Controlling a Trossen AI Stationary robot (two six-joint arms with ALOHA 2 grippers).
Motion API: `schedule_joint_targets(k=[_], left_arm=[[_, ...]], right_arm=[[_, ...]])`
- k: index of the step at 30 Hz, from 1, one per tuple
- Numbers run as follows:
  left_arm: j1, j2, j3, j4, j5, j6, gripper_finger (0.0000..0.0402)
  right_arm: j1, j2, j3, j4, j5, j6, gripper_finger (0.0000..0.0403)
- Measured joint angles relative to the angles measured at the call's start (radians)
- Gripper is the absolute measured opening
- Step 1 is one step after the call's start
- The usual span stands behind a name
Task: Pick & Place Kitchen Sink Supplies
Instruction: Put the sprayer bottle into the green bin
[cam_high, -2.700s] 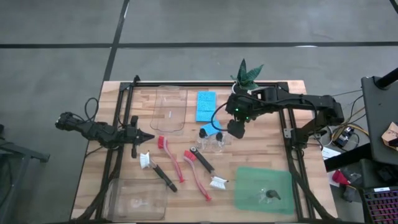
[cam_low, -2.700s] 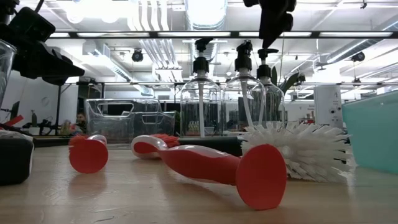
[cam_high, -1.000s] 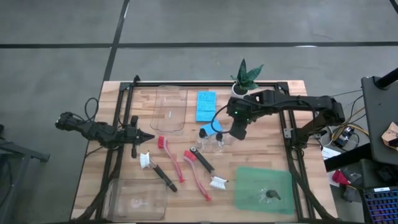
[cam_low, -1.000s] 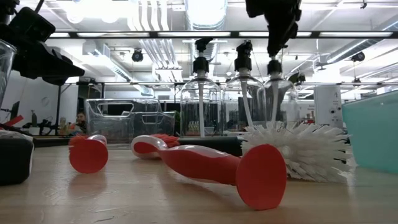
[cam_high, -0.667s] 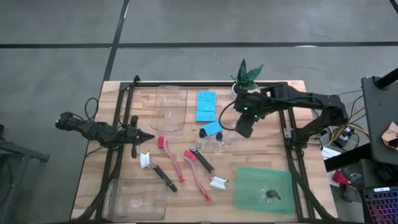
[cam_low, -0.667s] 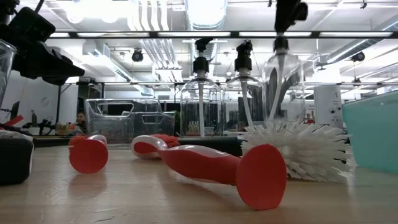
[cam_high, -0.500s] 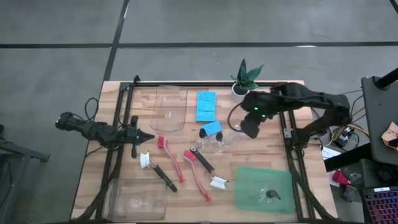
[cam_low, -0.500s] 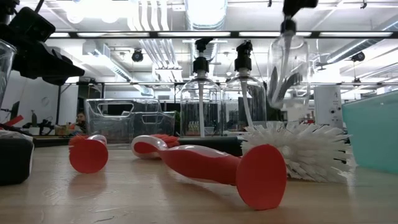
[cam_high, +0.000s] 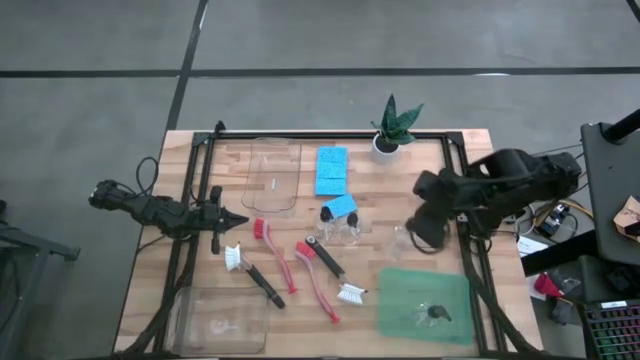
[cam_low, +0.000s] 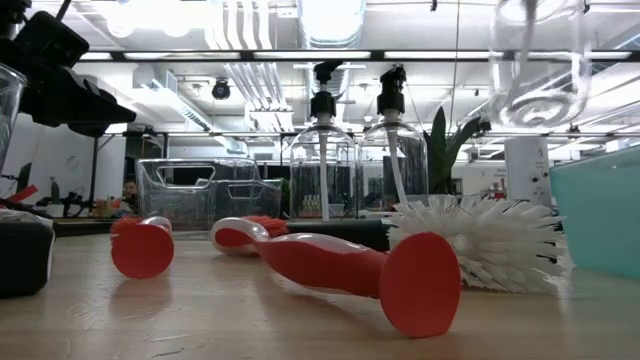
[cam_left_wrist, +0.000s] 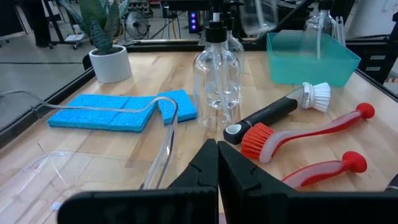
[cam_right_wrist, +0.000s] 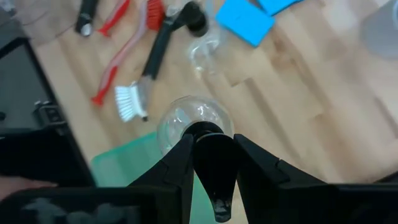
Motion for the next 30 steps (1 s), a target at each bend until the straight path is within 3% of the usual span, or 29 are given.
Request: schedule_joint_targets(k=[14, 30], left_arm=[[0.000, 0.000, 0.000, 0.000, 0.000, 0.000, 0.0000], [0.000, 0.000, 0.000, 0.000, 0.000, 0.000, 0.0000]], right_arm=[[0.325, 0.053, -0.003, 0.000, 0.113, 0.265, 0.0091], [0.460, 0.180, -0.005, 0.001, 0.142, 0.342, 0.0091]])
